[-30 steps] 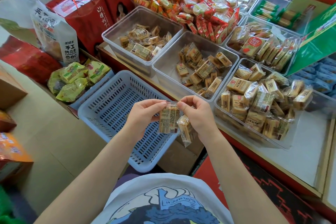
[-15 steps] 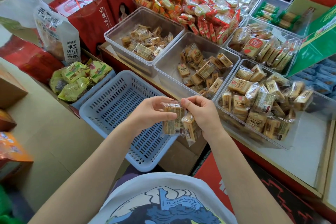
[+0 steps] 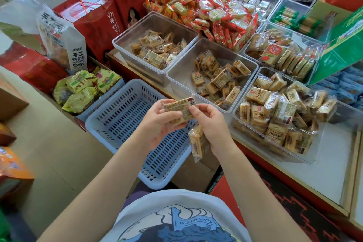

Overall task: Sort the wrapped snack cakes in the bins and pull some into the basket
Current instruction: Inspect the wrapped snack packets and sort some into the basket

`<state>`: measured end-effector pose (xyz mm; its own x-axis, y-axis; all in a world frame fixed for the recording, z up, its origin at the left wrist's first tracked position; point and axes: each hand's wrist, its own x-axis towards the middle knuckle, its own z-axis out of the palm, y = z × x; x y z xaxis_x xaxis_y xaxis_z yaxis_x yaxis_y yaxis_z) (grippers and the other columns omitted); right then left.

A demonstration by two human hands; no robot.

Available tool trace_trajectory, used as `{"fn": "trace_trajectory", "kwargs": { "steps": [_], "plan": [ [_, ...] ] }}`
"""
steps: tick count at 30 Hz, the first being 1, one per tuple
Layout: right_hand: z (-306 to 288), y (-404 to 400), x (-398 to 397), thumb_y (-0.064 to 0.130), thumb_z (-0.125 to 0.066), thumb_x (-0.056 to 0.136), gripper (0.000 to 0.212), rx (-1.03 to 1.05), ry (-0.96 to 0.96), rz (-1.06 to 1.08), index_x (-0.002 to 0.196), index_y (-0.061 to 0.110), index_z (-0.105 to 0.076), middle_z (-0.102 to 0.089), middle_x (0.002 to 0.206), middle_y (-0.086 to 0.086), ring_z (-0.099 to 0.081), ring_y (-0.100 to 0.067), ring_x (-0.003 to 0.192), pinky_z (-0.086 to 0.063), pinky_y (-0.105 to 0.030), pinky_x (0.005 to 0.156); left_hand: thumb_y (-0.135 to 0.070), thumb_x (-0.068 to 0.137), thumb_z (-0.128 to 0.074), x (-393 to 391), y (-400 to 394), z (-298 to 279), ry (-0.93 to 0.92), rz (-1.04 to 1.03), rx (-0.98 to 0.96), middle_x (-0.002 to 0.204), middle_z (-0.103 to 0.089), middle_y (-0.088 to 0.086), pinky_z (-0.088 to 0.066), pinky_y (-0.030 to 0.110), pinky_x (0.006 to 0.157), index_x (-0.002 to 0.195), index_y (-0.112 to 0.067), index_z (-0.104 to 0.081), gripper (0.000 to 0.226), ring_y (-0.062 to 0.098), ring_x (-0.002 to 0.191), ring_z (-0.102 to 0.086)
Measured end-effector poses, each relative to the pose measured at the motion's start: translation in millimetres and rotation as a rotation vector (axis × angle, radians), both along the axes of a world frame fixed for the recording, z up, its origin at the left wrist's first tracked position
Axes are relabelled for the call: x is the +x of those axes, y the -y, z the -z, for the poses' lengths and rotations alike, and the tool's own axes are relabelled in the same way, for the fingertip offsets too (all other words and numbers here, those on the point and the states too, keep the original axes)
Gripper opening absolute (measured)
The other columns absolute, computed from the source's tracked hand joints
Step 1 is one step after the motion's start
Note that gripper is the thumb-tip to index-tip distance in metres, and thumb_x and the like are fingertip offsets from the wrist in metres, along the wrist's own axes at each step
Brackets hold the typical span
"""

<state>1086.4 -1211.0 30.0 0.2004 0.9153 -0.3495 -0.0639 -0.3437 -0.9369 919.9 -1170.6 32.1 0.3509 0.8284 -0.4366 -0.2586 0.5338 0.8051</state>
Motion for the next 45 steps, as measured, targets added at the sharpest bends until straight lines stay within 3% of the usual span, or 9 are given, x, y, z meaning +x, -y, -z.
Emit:
{"fn": "trace_trajectory", "kwargs": {
  "steps": [3, 6, 12, 20, 25, 30, 34, 40, 45],
  "plan": [
    [1, 1, 3, 0.031, -0.07, 0.095, 0.025, 0.021, -0.029, 0.033, 0.113, 0.015, -0.07, -0.076, 0.103, -0.004, -0.073, -0.018, 0.097, -0.061, -0.035, 0.084, -0.008, 0.073, -0.082, -2, -2, 1, -0.214, 0.132, 0.077, 0.108, -0.068, 0.011, -0.062, 0.035, 0.077, 0.112, -0.011, -0.057, 0.046, 0.021, 0.093, -0.074],
    [-1, 2, 6, 0.027, -0.074, 0.093, 0.026, 0.033, -0.073, 0.002, 0.115, 0.014, -0.07, -0.076, 0.099, -0.003, -0.075, -0.015, 0.091, -0.061, -0.03, 0.075, -0.026, 0.064, -0.085, -6, -4, 2, -0.35, 0.257, 0.162, 0.103, -0.072, 0.006, -0.059, 0.041, 0.093, 0.118, -0.021, -0.06, 0.06, 0.021, 0.096, -0.074],
    [-2, 2, 5, 0.022, -0.08, 0.087, 0.029, 0.059, -0.028, -0.108, 0.115, 0.017, -0.073, -0.075, 0.107, -0.007, -0.073, -0.022, 0.1, -0.062, -0.036, 0.08, -0.026, 0.097, -0.066, -2, 0, 3, -0.269, 0.121, 0.17, 0.109, -0.076, 0.004, -0.06, 0.042, 0.091, 0.122, -0.017, -0.068, 0.026, 0.024, 0.107, -0.072],
    [-4, 4, 4, 0.021, -0.08, 0.087, 0.026, 0.054, -0.027, -0.138, 0.113, 0.017, -0.074, -0.073, 0.108, -0.008, -0.074, -0.018, 0.095, -0.061, -0.031, 0.078, -0.01, 0.095, -0.068, 3, 5, 3, -0.287, -0.033, 0.218, 0.094, -0.074, 0.012, -0.055, 0.056, 0.093, 0.096, -0.008, -0.073, 0.005, 0.029, 0.091, -0.07],
    [-1, 4, 4, 0.024, -0.072, 0.094, 0.013, 0.018, -0.02, -0.093, 0.106, 0.02, -0.075, -0.074, 0.104, -0.006, -0.072, -0.02, 0.096, -0.062, -0.035, 0.082, -0.007, 0.095, -0.069, 5, 7, 5, -0.306, -0.095, 0.24, 0.094, -0.076, 0.012, -0.056, 0.055, 0.091, 0.089, -0.009, -0.074, 0.008, 0.028, 0.09, -0.07],
    [1, 2, 6, 0.021, -0.07, 0.096, 0.01, 0.004, 0.061, -0.057, 0.094, 0.012, -0.071, -0.074, 0.09, -0.006, -0.069, -0.009, 0.077, -0.056, -0.023, 0.067, -0.011, 0.094, -0.07, 7, 12, 8, -0.319, -0.134, 0.276, 0.089, -0.076, 0.007, -0.058, 0.049, 0.082, 0.088, -0.014, -0.076, 0.009, 0.024, 0.086, -0.07],
    [4, 0, 5, 0.019, -0.07, 0.096, 0.012, 0.012, 0.087, -0.007, 0.087, 0.011, -0.068, -0.072, 0.083, -0.006, -0.068, -0.017, 0.076, -0.059, -0.036, 0.072, -0.015, 0.096, -0.068, 10, 13, 7, -0.307, -0.118, 0.254, 0.087, -0.075, 0.002, -0.058, 0.032, 0.072, 0.095, -0.013, -0.075, 0.007, 0.017, 0.082, -0.069],
    [4, 0, 9, 0.019, -0.067, 0.098, 0.012, -0.025, 0.039, 0.052, 0.092, 0.008, -0.067, -0.073, 0.091, -0.016, -0.071, -0.024, 0.079, -0.062, -0.041, 0.073, -0.032, 0.085, -0.073, 6, 9, 7, -0.259, 0.272, 0.101, 0.11, -0.076, 0.008, -0.061, 0.042, 0.088, 0.117, -0.016, -0.066, 0.036, 0.026, 0.102, -0.074],
    [9, -3, 5, 0.029, -0.066, 0.098, 0.019, -0.157, -0.036, 0.148, 0.102, 0.011, -0.067, -0.073, 0.095, -0.011, -0.073, -0.028, 0.088, -0.063, -0.041, 0.074, -0.025, 0.098, -0.066, 12, 10, 14, -0.311, 0.181, 0.081, 0.108, -0.077, 0.008, -0.062, 0.043, 0.088, 0.115, -0.017, -0.068, 0.018, 0.026, 0.1, -0.075]
  ]
}}
